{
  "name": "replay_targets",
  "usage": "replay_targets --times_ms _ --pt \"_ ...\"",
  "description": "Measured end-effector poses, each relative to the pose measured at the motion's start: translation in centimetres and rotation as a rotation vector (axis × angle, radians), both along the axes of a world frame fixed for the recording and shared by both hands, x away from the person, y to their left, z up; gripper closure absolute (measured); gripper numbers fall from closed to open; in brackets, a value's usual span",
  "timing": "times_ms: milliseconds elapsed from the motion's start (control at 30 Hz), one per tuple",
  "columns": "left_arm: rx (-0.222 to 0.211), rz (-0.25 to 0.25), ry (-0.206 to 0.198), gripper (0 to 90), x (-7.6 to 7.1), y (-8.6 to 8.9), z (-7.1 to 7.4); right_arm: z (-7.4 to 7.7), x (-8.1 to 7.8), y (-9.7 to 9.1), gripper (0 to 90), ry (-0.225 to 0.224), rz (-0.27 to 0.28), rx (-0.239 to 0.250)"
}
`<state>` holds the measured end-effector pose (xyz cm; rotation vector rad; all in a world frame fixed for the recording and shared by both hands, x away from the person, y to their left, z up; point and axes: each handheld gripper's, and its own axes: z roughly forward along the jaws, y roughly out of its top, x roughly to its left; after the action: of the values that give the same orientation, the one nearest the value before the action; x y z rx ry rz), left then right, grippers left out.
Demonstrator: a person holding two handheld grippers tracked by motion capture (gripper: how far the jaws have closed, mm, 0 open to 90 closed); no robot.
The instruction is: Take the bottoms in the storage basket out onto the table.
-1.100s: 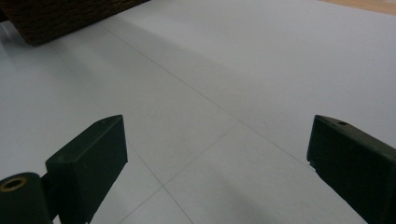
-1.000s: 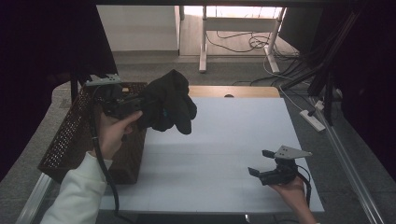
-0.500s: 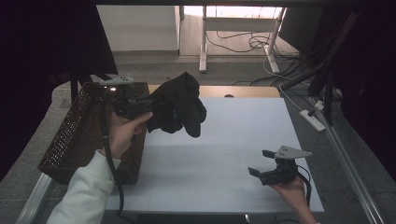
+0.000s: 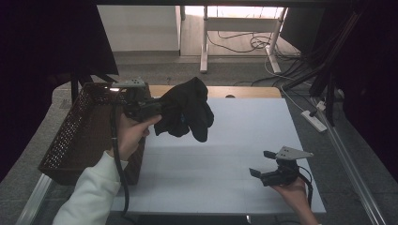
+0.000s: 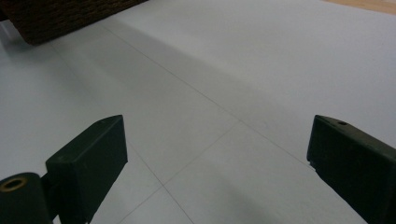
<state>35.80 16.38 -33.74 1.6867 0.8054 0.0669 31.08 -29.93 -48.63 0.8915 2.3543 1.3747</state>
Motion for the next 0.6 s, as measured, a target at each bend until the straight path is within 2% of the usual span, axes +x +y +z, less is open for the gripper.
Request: replay_targets --times_ms 133,333,600 --pt "0.021 -0.005 0.007 81.4 0.2 -0.6 -0.3 0.0 0.0 0.0 5.0 0.0 -0.001 0.001" --pt "0.018 -0.012 0.017 81.5 0.4 -1.2 -0.7 0.1 0.0 0.0 4.9 0.0 0.0 0.003" --pt "0.037 -0.024 0.034 81.4 0.7 -2.1 -1.5 0.0 0.0 0.0 5.0 0.001 0.0 0.003"
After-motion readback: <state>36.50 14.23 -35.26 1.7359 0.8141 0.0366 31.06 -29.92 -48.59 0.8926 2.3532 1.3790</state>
